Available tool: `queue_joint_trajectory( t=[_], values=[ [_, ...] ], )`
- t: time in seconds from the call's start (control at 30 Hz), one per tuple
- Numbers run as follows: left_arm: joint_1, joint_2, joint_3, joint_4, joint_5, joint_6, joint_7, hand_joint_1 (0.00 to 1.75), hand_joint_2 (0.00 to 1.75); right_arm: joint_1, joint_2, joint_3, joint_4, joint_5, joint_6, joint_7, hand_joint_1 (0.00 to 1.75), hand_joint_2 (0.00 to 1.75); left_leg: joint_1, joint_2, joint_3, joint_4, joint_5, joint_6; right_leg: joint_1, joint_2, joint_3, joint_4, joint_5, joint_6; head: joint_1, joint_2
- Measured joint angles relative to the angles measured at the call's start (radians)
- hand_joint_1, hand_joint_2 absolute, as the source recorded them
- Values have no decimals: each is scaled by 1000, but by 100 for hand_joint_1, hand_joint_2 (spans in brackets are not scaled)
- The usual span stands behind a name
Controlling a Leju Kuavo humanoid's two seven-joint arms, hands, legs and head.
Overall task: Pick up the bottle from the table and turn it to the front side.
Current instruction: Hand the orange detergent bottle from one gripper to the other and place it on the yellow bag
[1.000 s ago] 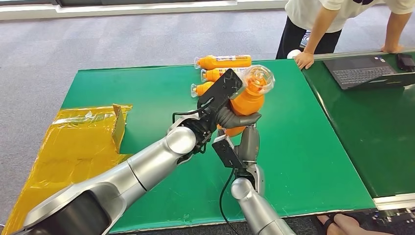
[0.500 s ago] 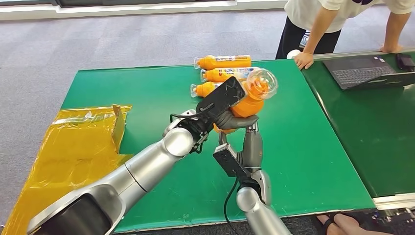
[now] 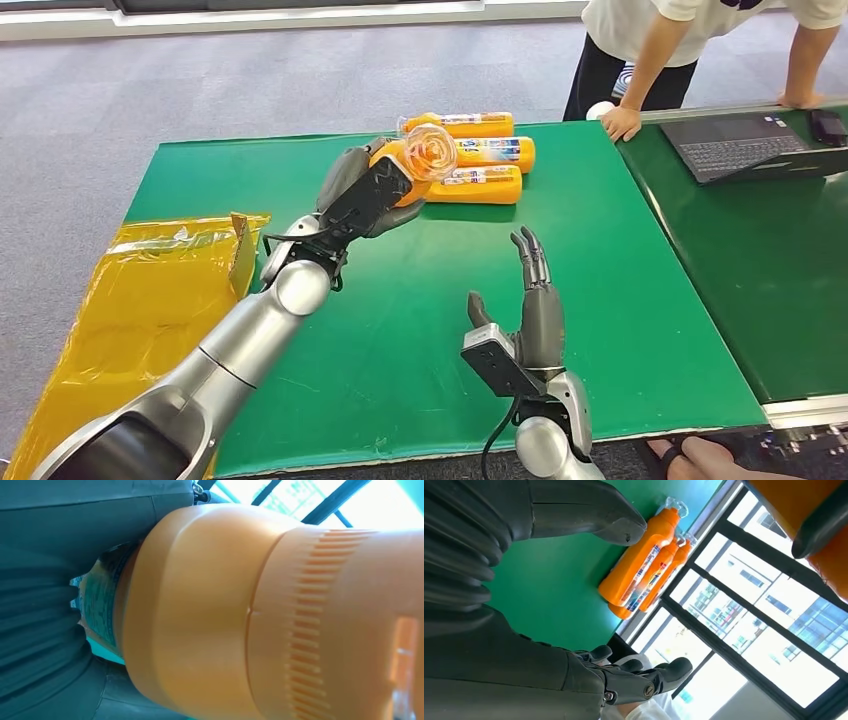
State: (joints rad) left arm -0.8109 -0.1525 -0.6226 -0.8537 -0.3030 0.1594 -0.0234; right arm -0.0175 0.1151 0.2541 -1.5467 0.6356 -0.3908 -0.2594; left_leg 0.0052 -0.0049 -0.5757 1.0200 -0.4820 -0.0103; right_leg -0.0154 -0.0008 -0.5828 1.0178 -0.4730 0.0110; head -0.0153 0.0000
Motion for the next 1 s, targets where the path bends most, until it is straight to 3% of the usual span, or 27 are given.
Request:
queue_joint_trajectory(
  t=[0.33,0.63,1.0],
  values=[
    [62,90,66,-5,-293,195,-24,175,175,80,-74,-4,-78,-71,-3,-19,0,175,0,0,0,0,0,0,1,0,-1,0,0,0,0,0],
    [117,154,76,-10,-584,364,3,175,175,126,-104,-5,-100,-85,-36,-26,0,175,0,0,0,0,0,0,0,1,-1,0,0,0,0,0],
    [183,211,76,-32,-737,422,39,175,175,144,-121,-5,-104,-90,-64,-27,0,175,0,0,0,0,0,0,0,1,-1,0,0,0,0,0]
  ],
)
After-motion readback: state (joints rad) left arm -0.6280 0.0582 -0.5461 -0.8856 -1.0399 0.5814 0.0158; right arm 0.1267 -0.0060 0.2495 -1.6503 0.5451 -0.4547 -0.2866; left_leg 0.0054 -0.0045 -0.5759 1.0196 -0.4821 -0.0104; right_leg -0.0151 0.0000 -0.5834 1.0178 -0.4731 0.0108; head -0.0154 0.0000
